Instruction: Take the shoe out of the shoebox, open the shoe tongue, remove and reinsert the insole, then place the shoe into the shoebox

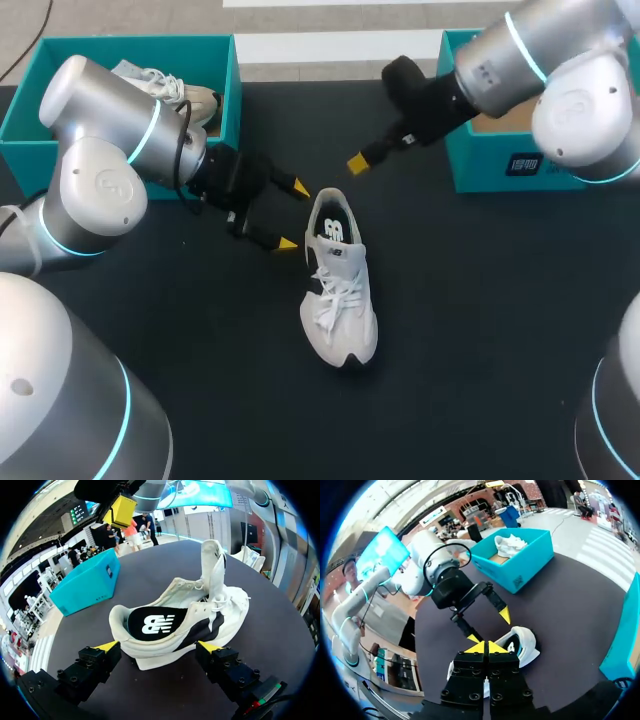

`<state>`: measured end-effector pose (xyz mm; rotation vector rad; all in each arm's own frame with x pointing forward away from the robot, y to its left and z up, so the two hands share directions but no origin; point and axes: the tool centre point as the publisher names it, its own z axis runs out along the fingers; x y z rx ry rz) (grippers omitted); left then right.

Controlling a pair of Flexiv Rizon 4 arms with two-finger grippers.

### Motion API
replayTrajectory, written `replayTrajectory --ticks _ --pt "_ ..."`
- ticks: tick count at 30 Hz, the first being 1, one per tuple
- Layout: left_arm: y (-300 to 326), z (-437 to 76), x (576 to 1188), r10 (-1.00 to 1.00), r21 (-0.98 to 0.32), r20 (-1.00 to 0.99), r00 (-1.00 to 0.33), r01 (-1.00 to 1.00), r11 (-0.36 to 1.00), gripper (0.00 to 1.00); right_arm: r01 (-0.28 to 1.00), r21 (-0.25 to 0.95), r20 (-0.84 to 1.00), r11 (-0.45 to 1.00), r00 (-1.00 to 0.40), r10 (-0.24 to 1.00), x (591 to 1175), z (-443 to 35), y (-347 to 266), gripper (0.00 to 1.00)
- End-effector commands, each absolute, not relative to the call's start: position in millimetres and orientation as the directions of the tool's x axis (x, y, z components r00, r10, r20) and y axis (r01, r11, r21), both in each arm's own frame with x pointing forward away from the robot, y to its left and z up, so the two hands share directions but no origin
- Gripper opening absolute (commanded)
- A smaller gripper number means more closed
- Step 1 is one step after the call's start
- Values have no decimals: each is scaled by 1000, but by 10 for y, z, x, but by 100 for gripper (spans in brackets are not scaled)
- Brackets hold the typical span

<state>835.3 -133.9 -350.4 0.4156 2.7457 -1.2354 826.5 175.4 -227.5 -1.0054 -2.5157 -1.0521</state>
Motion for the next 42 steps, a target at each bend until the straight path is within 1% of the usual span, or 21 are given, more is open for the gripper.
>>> replayTrajectory --ticks 1,11,12,13,17,18,19,21,23,29,30,31,34,35,37,42 --pt "-1347 -3508 8348 205 -716 -204 -957 288 636 100 736 394 226 551 -658 718 8269 -2212 1807 0" --pt "-1298 -3451 8363 192 -713 -200 -961 277 644 100 736 394 226 551 -658 718 8269 -2212 1807 0" --pt "-1273 -3429 8363 194 -698 -209 -959 285 657 100 746 444 266 495 -638 723 8277 -2245 1821 0" --pt "-1251 -3403 8361 184 -692 -208 -961 277 666 100 770 432 241 469 -600 763 8278 -2289 1830 0" --pt "-1161 -3325 8348 206 -698 -213 -955 297 652 100 787 458 189 414 -542 819 8251 -2364 1897 0" --pt "-1116 -3287 8352 221 -709 -210 -952 304 637 100 802 457 154 385 -498 853 8240 -2388 1920 0" --pt "-1080 -3262 8360 217 -705 -208 -954 300 642 100 803 451 141 390 -496 857 8235 -2413 1944 0" --pt "-1014 -3206 8388 214 -703 -206 -955 296 647 100 818 471 163 331 -450 878 8223 -2454 1976 0" --pt "-947 -3145 8417 208 -695 -207 -956 294 656 100 835 444 137 324 -421 897 8215 -2506 2019 0" --pt "-749 -2934 8527 192 -677 -224 -956 294 675 100 865 413 132 285 -367 921 8187 -2677 2141 0" --pt "-719 -2894 8530 193 -667 -234 -953 302 681 100 873 390 131 295 -369 920 8185 -2748 2167 0" --pt "-689 -2852 8531 193 -668 -237 -952 303 679 100 883 387 127 267 -337 933 8178 -2781 2180 0" --pt "-600 -2742 8533 197 -672 -251 -948 317 670 100 899 362 134 245 -310 941 8178 -2893 2201 0" --pt "-574 -2714 8536 192 -674 -254 -948 316 668 100 904 342 123 258 -315 941 8185 -2937 2212 0" --pt "-521 -2664 8532 198 -675 -268 -943 330 659 100 910 341 140 238 -299 944 8192 -2995 2216 0" --pt "-447 -2590 8527 197 -669 -281 -939 339 662 100 929 300 111 218 -261 959 8202 -3141 2233 0"
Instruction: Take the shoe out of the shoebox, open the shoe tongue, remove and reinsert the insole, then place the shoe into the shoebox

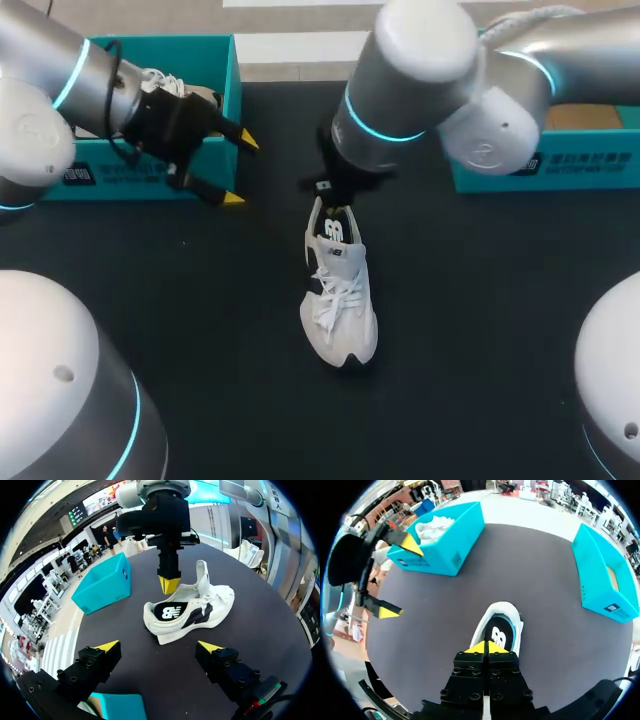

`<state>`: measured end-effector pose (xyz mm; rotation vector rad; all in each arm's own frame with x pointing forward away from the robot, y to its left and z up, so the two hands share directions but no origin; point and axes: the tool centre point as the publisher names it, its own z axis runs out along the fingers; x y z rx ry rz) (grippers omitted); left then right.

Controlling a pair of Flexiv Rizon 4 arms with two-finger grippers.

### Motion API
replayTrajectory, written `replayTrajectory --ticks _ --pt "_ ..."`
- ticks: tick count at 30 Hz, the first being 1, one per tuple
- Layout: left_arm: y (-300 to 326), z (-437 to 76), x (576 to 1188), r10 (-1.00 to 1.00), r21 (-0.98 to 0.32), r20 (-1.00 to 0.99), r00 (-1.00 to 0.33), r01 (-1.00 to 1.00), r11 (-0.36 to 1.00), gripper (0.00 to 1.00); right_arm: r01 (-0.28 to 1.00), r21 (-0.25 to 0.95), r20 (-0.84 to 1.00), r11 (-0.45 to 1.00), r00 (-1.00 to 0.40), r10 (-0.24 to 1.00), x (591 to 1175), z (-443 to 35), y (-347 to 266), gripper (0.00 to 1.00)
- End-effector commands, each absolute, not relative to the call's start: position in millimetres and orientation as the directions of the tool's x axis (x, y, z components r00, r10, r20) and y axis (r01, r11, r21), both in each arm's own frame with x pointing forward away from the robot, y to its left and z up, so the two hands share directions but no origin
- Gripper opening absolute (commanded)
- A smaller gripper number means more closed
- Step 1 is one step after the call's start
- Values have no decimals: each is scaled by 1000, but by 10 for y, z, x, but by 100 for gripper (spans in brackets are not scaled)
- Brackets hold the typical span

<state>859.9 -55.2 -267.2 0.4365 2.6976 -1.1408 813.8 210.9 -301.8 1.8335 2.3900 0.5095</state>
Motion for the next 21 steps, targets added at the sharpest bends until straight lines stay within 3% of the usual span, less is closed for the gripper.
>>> replayTrajectory --ticks 1,21 --pt "-431 -2577 8525 201 -669 -281 -938 342 660 100 933 290 102 214 -253 962 8199 -3162 2243 0" --pt "-409 -2542 8525 199 -666 -277 -940 337 665 100 976 173 -81 131 -118 990 8095 -3485 2064 0"
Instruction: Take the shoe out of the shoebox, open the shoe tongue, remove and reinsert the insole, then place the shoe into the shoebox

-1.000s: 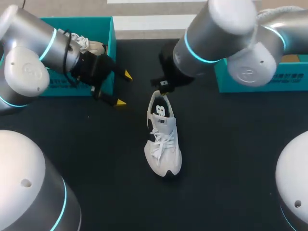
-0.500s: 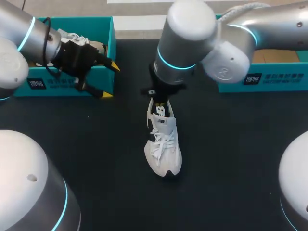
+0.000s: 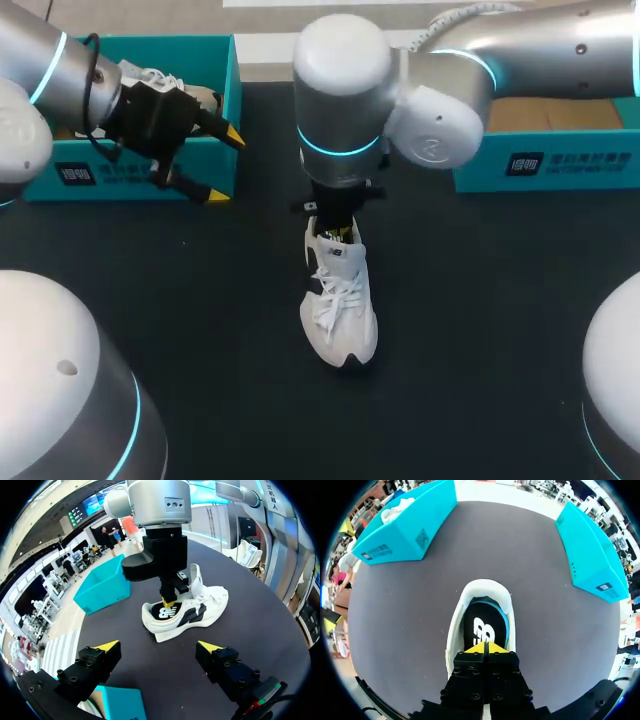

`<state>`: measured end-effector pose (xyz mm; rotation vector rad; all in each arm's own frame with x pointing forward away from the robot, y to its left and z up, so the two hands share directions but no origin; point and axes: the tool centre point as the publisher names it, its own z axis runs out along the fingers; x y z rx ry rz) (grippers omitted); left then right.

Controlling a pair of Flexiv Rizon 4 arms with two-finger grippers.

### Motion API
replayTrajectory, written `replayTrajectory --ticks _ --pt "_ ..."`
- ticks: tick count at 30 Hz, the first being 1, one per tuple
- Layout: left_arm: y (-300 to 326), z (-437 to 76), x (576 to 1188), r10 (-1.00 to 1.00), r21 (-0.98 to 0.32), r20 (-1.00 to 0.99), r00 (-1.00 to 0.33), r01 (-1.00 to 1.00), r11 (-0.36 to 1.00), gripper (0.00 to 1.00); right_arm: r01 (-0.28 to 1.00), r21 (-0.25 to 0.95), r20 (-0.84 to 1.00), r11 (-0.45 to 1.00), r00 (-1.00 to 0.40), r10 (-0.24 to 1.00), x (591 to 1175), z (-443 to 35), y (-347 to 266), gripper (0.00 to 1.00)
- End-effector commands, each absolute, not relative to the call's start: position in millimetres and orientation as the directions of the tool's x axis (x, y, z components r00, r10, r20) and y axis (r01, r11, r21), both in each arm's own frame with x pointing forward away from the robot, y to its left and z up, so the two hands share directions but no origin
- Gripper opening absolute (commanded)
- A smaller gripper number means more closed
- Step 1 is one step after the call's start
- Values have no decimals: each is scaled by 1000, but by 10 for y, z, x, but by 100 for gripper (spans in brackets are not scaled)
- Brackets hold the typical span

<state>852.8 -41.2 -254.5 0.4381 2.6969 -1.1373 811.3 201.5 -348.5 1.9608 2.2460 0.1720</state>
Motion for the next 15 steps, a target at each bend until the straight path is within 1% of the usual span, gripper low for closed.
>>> replayTrajectory --ticks 1,11,15 --pt "-409 -2542 8525 199 -666 -277 -940 337 665 100 978 166 -93 129 -115 989 8076 -3492 2045 0" --pt "-409 -2542 8525 199 -666 -277 -940 337 665 100 988 85 -182 132 -115 977 8002 -3712 1949 0" --pt "-409 -2542 8525 199 -666 -277 -940 337 665 100 990 82 -178 116 -100 979 7995 -3805 1882 0"
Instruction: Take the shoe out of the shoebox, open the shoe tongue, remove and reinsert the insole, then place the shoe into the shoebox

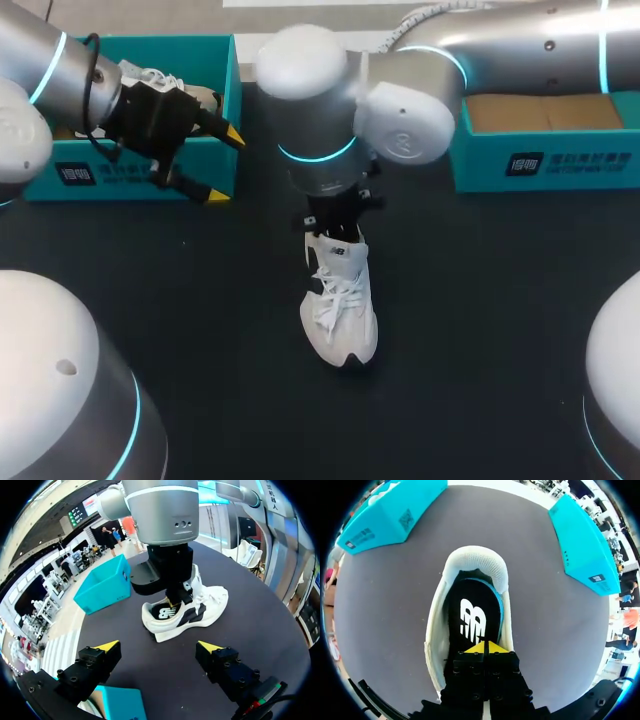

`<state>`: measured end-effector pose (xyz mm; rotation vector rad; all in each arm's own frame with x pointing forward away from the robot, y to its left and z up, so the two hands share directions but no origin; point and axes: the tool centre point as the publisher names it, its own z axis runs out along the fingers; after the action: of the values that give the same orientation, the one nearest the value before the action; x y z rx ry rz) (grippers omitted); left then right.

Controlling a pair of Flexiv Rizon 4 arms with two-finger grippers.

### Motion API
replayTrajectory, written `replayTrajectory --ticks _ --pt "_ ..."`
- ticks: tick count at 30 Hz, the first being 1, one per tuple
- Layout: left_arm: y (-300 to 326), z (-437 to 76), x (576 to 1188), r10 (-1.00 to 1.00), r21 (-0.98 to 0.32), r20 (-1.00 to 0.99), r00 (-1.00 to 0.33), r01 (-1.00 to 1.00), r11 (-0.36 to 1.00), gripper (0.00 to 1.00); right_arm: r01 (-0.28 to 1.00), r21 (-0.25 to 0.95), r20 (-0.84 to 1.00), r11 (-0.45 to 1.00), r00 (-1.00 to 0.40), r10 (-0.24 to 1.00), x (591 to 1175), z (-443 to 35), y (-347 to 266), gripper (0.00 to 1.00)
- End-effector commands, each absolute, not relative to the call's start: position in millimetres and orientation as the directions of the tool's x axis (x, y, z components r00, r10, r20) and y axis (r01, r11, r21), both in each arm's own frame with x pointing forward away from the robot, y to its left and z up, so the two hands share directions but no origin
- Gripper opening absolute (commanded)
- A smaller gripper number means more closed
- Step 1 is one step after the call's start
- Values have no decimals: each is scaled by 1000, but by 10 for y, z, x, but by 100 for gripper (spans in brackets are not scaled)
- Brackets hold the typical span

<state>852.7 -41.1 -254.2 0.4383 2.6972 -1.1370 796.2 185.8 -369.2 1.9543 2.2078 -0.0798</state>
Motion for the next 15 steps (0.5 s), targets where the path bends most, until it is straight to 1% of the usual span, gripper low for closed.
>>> replayTrajectory --ticks 1,9,15 --pt "-409 -2542 8525 199 -666 -277 -940 337 665 100 990 81 -176 116 -100 979 8000 -3822 1871 0" --pt "-409 -2542 8525 199 -666 -277 -940 337 665 100 990 56 -143 132 -123 982 8043 -4004 1889 0" --pt "-409 -2542 8525 199 -666 -277 -940 337 665 100 988 54 -132 148 -140 981 8063 -4012 1891 0"
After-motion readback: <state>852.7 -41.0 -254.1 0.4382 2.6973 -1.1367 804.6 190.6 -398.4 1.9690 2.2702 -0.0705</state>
